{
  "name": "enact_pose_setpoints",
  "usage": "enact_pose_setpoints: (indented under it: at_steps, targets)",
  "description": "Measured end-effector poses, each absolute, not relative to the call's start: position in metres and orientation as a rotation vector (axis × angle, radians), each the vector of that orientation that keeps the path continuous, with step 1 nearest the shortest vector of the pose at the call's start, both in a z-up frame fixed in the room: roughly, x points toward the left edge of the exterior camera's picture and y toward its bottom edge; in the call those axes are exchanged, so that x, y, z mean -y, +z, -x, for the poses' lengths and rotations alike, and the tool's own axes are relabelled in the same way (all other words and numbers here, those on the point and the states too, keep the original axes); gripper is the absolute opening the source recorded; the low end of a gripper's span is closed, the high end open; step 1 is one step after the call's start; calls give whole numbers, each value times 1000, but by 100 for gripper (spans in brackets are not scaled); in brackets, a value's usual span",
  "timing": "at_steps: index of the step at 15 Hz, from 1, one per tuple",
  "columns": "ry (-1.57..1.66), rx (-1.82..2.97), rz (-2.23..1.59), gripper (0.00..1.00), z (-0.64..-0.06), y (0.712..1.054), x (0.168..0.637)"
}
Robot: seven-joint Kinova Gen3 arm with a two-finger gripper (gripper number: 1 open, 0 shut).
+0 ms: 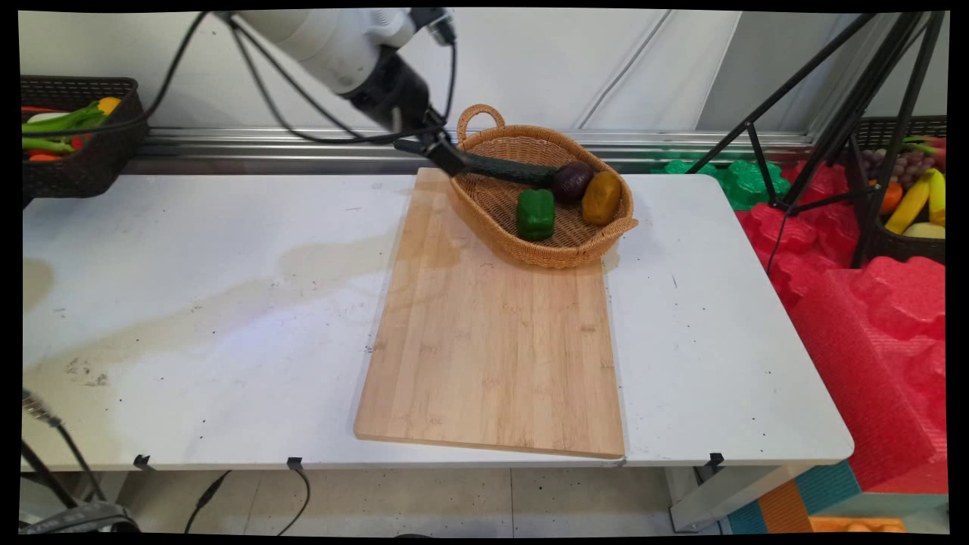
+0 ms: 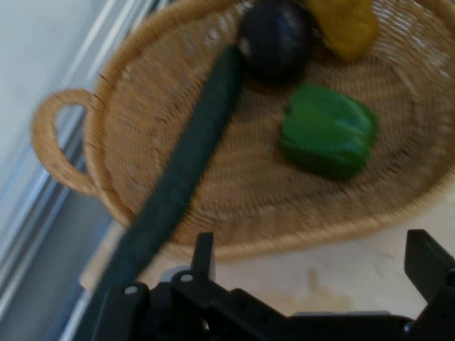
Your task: Pick up the cucumber from the vegetable basket
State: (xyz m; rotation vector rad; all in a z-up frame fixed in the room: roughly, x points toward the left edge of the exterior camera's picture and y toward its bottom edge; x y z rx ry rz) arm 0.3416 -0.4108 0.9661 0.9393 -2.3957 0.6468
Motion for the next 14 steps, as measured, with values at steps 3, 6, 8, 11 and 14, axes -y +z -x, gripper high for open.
enact_pose_setpoints:
  at_steps: [3,6,8,11,14]
  targets:
    - [690,2407,-943,100,-330,960,441]
    - [725,2444,-943,100,-319,945,477]
    - [740,2474,-938,100,-313,932,499]
    - [754,2525,-915,100,-304,911,531]
    - [745,2585,-874,100,-295,888,558]
